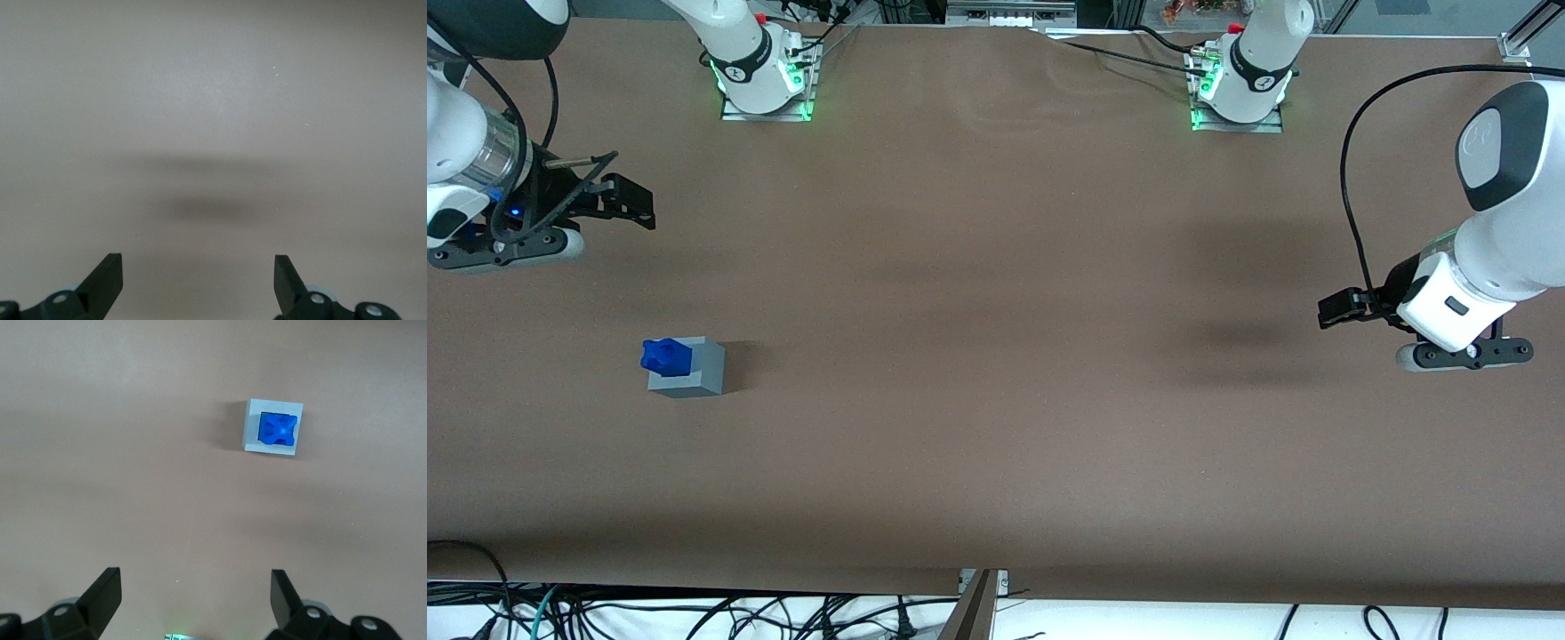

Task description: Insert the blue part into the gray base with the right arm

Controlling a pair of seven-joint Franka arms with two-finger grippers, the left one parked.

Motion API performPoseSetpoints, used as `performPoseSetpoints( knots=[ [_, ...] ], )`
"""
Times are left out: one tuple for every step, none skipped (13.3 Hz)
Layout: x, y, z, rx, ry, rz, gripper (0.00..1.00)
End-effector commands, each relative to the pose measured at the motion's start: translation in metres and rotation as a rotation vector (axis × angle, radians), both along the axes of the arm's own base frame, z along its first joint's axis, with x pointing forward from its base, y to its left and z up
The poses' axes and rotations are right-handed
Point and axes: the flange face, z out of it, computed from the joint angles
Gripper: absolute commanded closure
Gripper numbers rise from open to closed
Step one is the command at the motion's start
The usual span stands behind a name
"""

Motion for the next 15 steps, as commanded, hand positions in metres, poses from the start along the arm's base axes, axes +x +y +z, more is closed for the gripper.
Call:
performPoseSetpoints(
  knots=[
    [-0.019, -0.009, 0.017, -0.01, -0.029, -0.016, 0.01],
    [-0.03, -0.009, 0.022, -0.011, -0.038, -0.016, 0.01],
    [-0.035, -0.012, 0.022, -0.01, -0.043, -0.02, 0.01],
    [-0.034, -0.017, 0.022, -0.006, -0.049, -0.03, 0.01],
    [-0.032, -0.023, 0.021, -0.001, -0.048, -0.039, 0.01],
    [-0.031, -0.028, 0.022, 0.0, -0.05, -0.048, 0.01],
    [-0.03, -0.029, 0.023, 0.0, -0.053, -0.049, 0.01],
    [-0.03, -0.029, 0.025, 0.0, -0.056, -0.047, 0.01],
    [-0.029, -0.028, 0.024, 0.002, -0.054, -0.047, 0.01],
    [-0.028, -0.028, 0.026, 0.003, -0.057, -0.052, 0.01],
    [-0.028, -0.027, 0.03, 0.004, -0.065, -0.052, 0.01],
    [-0.026, -0.027, 0.027, 0.002, -0.059, -0.052, 0.01],
    [-0.026, -0.027, 0.027, 0.002, -0.059, -0.05, 0.01],
    [-0.025, -0.027, 0.028, 0.001, -0.06, -0.049, 0.01],
    [-0.026, -0.027, 0.027, 0.001, -0.057, -0.049, 0.01]
  ],
)
